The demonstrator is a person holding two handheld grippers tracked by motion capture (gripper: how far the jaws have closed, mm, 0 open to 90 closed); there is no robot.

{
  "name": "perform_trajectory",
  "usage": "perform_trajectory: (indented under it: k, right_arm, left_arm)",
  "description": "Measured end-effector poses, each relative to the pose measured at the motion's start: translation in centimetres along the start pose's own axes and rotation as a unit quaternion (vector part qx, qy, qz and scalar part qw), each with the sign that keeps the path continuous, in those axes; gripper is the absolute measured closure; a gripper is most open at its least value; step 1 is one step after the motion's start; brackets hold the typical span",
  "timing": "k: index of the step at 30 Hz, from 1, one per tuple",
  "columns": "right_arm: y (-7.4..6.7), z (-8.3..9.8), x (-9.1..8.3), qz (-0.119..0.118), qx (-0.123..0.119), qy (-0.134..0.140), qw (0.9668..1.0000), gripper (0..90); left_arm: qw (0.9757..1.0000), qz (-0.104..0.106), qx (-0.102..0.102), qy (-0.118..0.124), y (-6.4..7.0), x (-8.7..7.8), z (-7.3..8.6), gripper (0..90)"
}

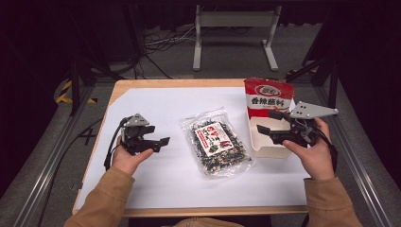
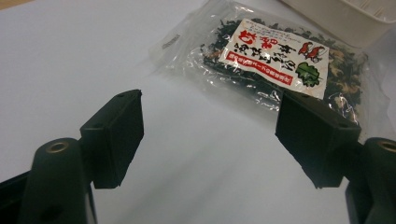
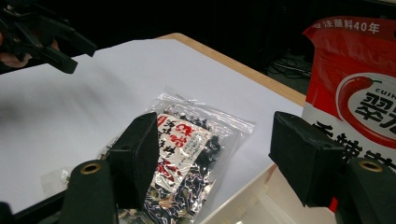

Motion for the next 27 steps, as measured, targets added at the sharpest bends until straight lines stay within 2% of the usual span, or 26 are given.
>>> perform_trajectory:
  k: [4,9,14,17,20,27]
  right_arm:
    - [0.0,0.0,0.0,-0.001,0.0,0.001,1.0,32.5]
    - [-0.2,0.1,0.2,-0.004,0.001,-0.001,1.0,32.0]
    - [-0.2,0.2,0.4,-0.007,0.0,-0.004,1.0,31.9]
    - [-0.2,0.2,0.5,-0.008,0.001,-0.005,1.0,31.8]
    - [-0.2,0.2,0.5,-0.009,0.003,-0.005,0.9999,31.9]
    - [-0.3,0.3,0.5,-0.01,0.002,-0.006,0.9999,32.0]
  left_arm:
    - [1.0,0.002,0.001,-0.005,-0.2,1.0,-0.6,24.2]
    - [0.9997,0.016,-0.017,-0.01,-0.8,2.5,-1.1,24.2]
    - [0.9983,0.037,-0.042,-0.017,-1.5,3.9,-1.4,24.2]
    - [0.9981,0.039,-0.034,-0.032,-1.6,4.9,-1.8,23.9]
    - [0.9979,0.039,-0.037,-0.037,-1.9,5.8,-2.0,23.8]
    - [0.9963,0.039,-0.066,-0.04,-2.6,7.2,-1.9,23.9]
Point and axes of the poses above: each handheld gripper's, and its own axes: x roughly forward along the jaws, z roughly out of its underside, y roughly to its right, the point moved 1 cm from there along x, roughly forward along the jaws, and after that the axes turned 8 degrees about z, right-handed, at the moved point
